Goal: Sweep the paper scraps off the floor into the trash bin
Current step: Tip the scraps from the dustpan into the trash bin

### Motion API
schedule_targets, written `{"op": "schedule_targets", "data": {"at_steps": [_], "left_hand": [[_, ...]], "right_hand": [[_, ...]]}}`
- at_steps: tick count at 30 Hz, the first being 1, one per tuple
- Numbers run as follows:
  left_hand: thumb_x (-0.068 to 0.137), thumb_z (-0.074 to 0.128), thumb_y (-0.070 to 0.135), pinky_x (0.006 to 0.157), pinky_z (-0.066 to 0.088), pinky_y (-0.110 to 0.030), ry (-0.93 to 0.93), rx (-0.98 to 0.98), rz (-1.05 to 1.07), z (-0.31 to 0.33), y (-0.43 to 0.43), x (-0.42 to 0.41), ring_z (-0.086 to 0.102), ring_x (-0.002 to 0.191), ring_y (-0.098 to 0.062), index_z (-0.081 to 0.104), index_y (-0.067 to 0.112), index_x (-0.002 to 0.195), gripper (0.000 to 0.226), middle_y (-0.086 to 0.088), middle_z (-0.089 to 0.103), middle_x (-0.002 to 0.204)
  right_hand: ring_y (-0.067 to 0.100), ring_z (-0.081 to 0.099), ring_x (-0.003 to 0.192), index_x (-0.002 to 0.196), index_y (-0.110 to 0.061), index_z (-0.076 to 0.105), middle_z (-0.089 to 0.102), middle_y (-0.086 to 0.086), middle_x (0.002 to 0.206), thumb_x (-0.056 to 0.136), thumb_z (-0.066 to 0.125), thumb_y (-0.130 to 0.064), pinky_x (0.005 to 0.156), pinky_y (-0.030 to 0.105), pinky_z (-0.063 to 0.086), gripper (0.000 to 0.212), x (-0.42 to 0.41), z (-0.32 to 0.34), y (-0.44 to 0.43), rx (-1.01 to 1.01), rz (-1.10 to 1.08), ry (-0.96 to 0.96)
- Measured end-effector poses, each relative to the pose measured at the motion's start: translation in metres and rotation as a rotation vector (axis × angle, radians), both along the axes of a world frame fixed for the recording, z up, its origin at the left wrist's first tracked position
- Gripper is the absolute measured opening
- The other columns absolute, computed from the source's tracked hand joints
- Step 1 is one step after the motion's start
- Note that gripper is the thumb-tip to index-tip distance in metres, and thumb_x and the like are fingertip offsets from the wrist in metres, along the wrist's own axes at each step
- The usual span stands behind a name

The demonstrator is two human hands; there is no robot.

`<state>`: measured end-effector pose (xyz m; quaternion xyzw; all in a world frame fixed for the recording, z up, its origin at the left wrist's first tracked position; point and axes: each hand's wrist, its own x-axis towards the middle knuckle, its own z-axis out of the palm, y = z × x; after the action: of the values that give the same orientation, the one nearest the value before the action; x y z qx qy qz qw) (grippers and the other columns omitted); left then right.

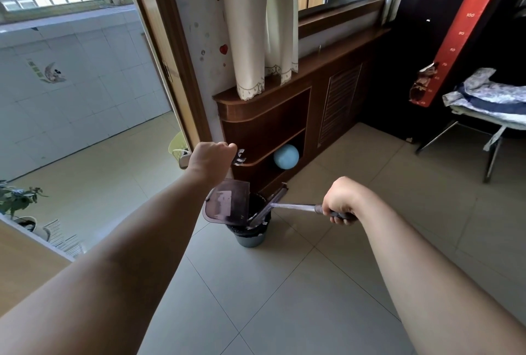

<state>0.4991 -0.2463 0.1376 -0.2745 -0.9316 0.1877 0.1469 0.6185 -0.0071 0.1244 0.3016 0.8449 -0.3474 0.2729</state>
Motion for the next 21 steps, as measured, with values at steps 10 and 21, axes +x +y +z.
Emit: {"op": "schedule_targets", "data": {"at_steps": [10, 21], "left_hand": [[0.093, 0.056, 0.014, 0.067, 0.055, -0.03, 0.015, -0.014, -0.008, 0.005, 0.004, 0.009, 0.07, 0.083, -0.021, 0.056, 0.012, 0.11, 0.017, -0.003, 0.069, 0.095], [0.092, 0.056, 0.012, 0.066, 0.053, -0.03, 0.028, -0.004, 0.004, 0.006, -0.002, 0.01, 0.071, 0.083, -0.022, 0.056, 0.014, 0.109, 0.017, -0.002, 0.069, 0.094]], "right_hand": [[0.013, 0.04, 0.024, 0.073, 0.001, 0.053, 0.051, 0.011, 0.061, 0.086, 0.052, 0.001, 0.033, 0.012, 0.032, 0.013, 0.002, 0.008, -0.008, -0.008, -0.049, 0.074], [0.016, 0.044, 0.033, 0.074, 0.002, 0.053, 0.054, 0.015, 0.065, 0.083, 0.052, 0.003, 0.036, 0.013, 0.032, 0.009, 0.01, 0.008, -0.012, -0.022, -0.059, 0.076]]}}
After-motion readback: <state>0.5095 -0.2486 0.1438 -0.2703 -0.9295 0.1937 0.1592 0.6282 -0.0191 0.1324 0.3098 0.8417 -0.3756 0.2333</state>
